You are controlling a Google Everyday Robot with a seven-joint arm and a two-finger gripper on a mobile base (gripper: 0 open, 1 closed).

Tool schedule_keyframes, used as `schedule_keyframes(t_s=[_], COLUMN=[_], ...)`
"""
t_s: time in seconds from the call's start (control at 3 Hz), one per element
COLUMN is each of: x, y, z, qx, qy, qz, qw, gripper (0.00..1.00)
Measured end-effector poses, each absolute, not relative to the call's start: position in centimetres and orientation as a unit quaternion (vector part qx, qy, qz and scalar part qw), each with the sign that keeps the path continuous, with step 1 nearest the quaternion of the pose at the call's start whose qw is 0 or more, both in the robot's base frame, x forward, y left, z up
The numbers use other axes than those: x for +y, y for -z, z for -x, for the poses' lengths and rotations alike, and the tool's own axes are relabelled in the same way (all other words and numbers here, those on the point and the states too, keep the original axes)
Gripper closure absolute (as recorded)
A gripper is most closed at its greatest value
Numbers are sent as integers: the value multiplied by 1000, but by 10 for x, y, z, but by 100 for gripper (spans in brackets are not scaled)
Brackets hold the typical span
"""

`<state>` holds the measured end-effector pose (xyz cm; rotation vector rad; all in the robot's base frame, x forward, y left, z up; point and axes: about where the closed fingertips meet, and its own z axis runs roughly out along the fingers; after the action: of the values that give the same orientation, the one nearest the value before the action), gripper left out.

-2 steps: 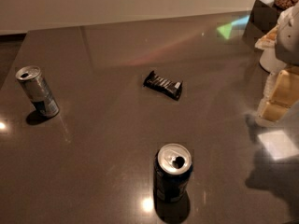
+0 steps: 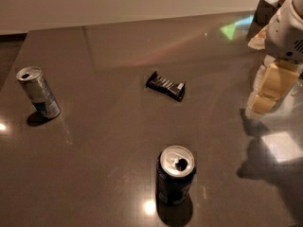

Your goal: Move rxbar chocolate near pepsi can

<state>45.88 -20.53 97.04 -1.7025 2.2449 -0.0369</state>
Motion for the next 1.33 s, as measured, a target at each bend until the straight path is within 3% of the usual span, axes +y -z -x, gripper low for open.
schedule_keyframes(t_s=[1.33], x=[-128], y=[-895], z=[-575], qx=[800], qy=[-44], qz=[570], qw=[182], gripper=[0])
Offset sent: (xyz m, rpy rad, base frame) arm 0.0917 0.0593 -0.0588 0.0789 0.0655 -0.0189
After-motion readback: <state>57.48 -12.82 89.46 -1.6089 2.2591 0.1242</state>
